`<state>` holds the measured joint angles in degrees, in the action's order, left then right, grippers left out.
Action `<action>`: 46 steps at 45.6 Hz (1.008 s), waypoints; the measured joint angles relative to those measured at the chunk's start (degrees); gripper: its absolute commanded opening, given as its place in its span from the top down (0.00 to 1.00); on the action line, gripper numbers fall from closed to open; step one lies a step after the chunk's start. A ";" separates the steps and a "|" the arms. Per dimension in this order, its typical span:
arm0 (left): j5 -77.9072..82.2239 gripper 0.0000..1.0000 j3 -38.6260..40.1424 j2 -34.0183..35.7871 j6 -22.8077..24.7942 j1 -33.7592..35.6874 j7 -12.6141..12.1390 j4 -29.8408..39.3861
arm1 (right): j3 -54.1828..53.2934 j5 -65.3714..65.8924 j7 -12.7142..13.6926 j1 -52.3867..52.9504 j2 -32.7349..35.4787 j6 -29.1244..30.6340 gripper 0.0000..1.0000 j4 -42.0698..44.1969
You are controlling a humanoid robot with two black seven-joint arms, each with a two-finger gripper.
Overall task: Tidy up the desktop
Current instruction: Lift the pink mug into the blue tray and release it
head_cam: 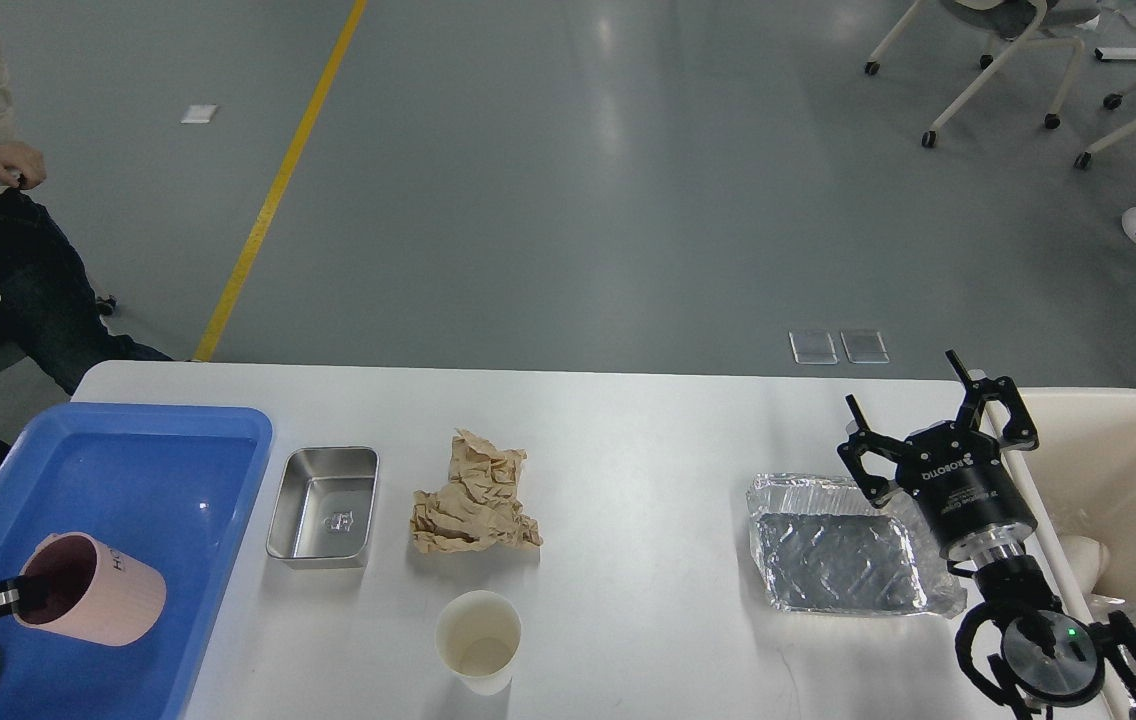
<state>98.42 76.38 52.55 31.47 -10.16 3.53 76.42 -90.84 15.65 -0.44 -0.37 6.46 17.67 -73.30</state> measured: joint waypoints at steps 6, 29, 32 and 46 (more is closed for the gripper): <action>0.57 1.00 -3.54 -0.01 -3.45 0.23 -0.01 -2.28 | 0.03 0.00 0.00 -0.06 0.04 0.00 0.00 0.00; 0.39 0.06 -6.94 -0.74 -6.33 0.70 0.20 -0.14 | 0.06 0.00 0.02 -0.08 -0.05 0.00 0.00 0.00; 0.39 0.04 -6.94 -0.10 -6.35 0.57 -0.01 0.78 | 0.06 0.00 0.05 -0.08 -0.05 0.00 0.00 0.00; 0.40 0.03 -3.43 4.93 -7.71 0.26 0.40 7.48 | 0.05 0.00 0.13 -0.08 0.02 0.00 0.00 0.00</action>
<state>98.83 72.94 57.48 23.76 -9.90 3.94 83.89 -90.79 15.65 -0.31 -0.45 6.48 17.67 -73.30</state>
